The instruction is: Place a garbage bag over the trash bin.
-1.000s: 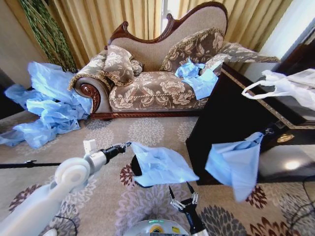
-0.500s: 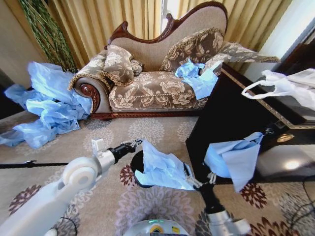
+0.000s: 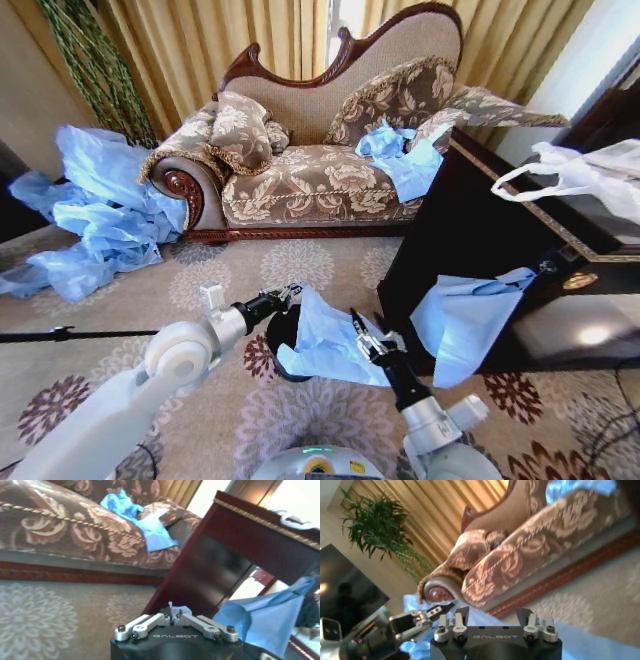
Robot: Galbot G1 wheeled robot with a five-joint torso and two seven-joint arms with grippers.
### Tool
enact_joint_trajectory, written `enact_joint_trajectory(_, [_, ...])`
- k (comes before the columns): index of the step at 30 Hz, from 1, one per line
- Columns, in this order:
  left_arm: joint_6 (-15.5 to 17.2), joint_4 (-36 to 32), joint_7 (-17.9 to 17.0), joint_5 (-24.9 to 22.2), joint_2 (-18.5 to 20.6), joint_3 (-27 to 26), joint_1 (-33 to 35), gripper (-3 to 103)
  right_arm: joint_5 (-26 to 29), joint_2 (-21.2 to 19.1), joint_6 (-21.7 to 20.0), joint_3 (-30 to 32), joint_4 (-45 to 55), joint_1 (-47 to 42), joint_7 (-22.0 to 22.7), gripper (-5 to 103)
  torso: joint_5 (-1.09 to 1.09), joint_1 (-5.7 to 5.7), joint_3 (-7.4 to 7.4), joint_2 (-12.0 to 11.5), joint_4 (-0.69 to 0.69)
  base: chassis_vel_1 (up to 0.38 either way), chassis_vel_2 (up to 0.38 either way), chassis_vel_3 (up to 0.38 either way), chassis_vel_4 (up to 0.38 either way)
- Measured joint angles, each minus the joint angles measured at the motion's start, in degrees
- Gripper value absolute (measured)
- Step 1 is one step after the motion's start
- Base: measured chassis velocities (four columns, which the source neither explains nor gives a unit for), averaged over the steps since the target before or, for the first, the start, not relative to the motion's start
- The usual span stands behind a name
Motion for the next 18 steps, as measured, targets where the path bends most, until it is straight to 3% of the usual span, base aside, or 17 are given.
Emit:
enact_joint_trajectory(2, [-0.2, 0.1, 0.7, 0.0, 0.0, 0.1, 0.0, 0, 2.7, -1.1, -0.8, -0.4, 0.3, 1.6, 1.1, 59, 0.01, 0.00, 0.00, 0.0, 0.00, 0.000, 0.000, 0.000, 0.000])
enact_joint_trajectory(4, [-0.7, 0.6, 1.8, 0.1, 0.0, 0.4, -0.5, 0, 10.0, -3.7, -2.9, -1.1, 1.6, 4.9, 5.1, 51, 0.01, 0.00, 0.00, 0.0, 0.01, 0.000, 0.000, 0.000, 0.000])
enact_joint_trajectory(5, [-0.7, 0.6, 1.8, 0.1, 0.0, 0.4, -0.5, 0, 10.0, -3.7, -2.9, -1.1, 1.6, 4.9, 5.1, 51, 0.01, 0.00, 0.00, 0.0, 0.01, 0.000, 0.000, 0.000, 0.000])
enact_joint_trajectory(7, [-0.8, 0.9, 2.3, 0.1, -0.2, 0.7, -1.1, 0, 17.0, -6.4, -5.0, -1.1, 3.3, 6.6, 8.4, 42, -0.01, 0.00, 0.00, 0.0, 0.00, 0.000, 0.000, 0.000, 0.000])
enact_joint_trajectory(12, [-1.3, 0.4, 3.4, 0.0, -0.4, 0.9, -1.7, 0, 22.2, -9.8, -6.2, -1.7, 3.0, 8.5, 10.2, 27, 0.00, 0.00, 0.00, 0.0, -0.01, 0.000, 0.000, 0.000, 0.000])
enact_joint_trajectory(14, [-1.4, 0.3, 3.5, 0.0, -0.4, 0.9, -1.7, 0, 22.5, -9.9, -6.2, -1.9, 2.9, 8.8, 10.4, 27, 0.00, 0.00, 0.00, 0.0, -0.01, 0.000, 0.000, 0.000, 0.000])
enact_joint_trajectory(18, [-1.8, -0.1, 5.1, 0.0, -0.2, 0.9, -1.5, 0, 26.2, -10.3, -6.3, -2.1, 2.0, 11.7, 12.6, 15, 0.01, 0.00, 0.00, 0.0, 0.00, 0.000, 0.000, 0.000, 0.000])
